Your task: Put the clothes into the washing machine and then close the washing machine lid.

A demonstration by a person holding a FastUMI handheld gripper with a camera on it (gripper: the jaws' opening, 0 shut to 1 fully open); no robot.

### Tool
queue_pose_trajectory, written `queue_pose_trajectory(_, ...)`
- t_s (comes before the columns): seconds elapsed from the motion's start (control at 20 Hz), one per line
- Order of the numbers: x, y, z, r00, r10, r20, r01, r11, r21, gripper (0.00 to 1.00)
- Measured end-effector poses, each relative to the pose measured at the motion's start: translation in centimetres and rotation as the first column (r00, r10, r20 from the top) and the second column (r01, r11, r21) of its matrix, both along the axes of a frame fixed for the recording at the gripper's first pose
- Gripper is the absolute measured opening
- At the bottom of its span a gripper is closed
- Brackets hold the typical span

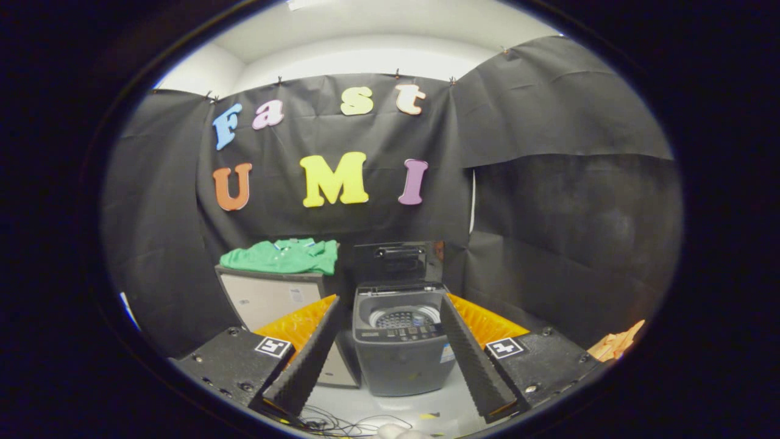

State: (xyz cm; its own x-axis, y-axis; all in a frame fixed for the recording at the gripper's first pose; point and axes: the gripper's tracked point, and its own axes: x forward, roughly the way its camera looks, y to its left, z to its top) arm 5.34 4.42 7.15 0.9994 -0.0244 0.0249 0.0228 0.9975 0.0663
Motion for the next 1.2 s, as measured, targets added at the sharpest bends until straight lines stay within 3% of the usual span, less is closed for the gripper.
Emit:
queue_pose_trajectory(0.7, 20.0, 13.8, 12.3, 0.988, 0.154, 0.007, -0.154, 0.988, -0.004, 1.0)
queue_pose_trajectory(1.0, 28.7, 23.0, 12.7, 0.958, 0.273, -0.087, -0.273, 0.962, 0.009, 1.0)
queue_pose_trajectory(1.2, 33.6, 27.8, 10.5, 0.936, 0.304, -0.178, -0.309, 0.951, -0.004, 1.0)
